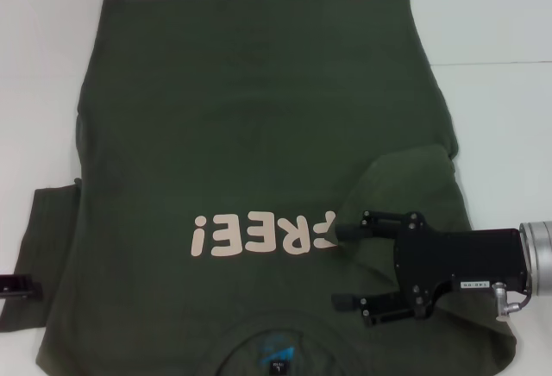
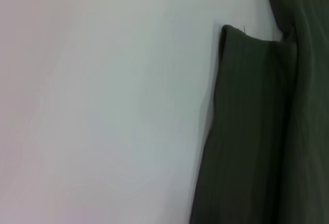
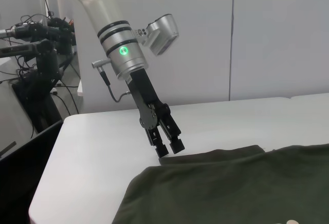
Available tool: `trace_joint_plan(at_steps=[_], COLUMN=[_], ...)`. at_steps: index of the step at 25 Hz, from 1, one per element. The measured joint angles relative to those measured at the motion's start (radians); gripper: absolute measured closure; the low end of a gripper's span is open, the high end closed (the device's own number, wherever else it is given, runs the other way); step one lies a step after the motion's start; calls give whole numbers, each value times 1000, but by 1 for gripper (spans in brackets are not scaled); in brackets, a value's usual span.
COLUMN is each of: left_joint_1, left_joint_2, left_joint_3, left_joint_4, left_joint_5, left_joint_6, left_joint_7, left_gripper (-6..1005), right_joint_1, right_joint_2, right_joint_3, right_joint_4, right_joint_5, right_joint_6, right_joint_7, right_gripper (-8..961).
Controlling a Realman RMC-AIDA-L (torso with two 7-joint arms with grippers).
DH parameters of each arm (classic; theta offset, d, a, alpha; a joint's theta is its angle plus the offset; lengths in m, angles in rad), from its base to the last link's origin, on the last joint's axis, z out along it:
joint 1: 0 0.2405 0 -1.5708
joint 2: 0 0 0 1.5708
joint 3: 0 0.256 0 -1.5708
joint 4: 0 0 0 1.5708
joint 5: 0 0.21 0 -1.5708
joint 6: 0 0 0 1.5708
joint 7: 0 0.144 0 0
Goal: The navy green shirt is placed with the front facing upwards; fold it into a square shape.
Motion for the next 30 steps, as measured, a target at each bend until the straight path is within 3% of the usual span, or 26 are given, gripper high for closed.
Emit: trace_joint_plan(at_steps=[30], left_joint_1=[-30], left_joint_2=[3], left_joint_3=[12], left_joint_4=[-21], left_joint_5=[2], left_joint_6=[6], left_joint_7=[-1], left_gripper=[69], right_joint_1=[-1], right_joint_2=[0], right_joint_3=[-1], right_joint_4=[0], right_joint_5=[0], right_joint_6=[22], right_joint_7=[3], right_gripper=[48])
